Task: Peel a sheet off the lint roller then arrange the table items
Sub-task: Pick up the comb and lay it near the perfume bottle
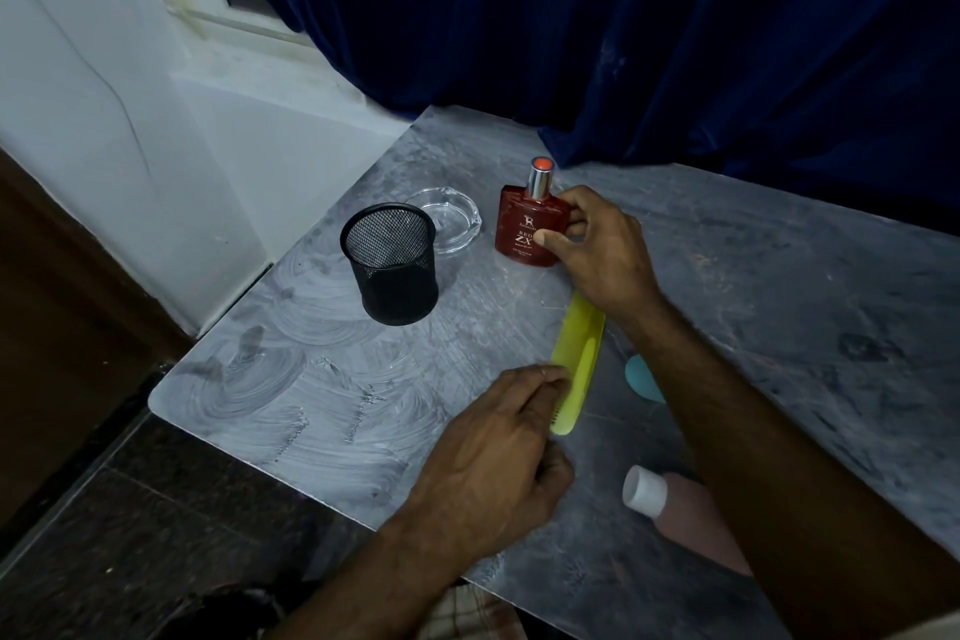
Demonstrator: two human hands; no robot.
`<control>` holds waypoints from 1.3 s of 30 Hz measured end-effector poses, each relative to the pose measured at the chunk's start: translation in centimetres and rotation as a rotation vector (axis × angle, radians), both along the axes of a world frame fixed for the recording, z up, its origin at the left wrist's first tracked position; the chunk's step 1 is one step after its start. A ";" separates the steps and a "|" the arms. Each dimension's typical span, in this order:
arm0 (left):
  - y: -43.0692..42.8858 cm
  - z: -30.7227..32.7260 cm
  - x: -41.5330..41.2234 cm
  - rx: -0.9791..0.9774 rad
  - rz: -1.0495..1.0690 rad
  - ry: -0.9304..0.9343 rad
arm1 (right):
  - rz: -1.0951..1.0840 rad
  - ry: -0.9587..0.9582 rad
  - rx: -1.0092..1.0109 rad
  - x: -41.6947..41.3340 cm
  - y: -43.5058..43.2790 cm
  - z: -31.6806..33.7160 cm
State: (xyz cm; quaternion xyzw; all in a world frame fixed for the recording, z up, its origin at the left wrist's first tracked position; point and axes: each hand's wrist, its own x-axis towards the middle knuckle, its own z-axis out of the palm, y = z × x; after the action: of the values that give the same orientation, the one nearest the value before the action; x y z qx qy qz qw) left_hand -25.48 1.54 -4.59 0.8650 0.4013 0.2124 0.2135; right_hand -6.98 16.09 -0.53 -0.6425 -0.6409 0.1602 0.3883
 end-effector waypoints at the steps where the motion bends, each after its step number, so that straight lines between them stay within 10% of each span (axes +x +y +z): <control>1: 0.0 0.0 0.0 -0.001 0.000 -0.001 | -0.001 0.001 -0.002 0.0 0.0 0.0; 39: 0.2 0.1 -0.1 -0.055 0.016 -0.054 | -0.033 -0.040 -0.091 4.7 -3.9 4.8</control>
State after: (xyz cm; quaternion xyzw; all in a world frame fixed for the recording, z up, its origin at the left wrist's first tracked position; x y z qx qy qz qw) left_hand -25.61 1.71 -4.47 0.8496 0.4079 0.2264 0.2462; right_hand -2.29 12.18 4.28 -0.6731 -0.6299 0.1696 0.3484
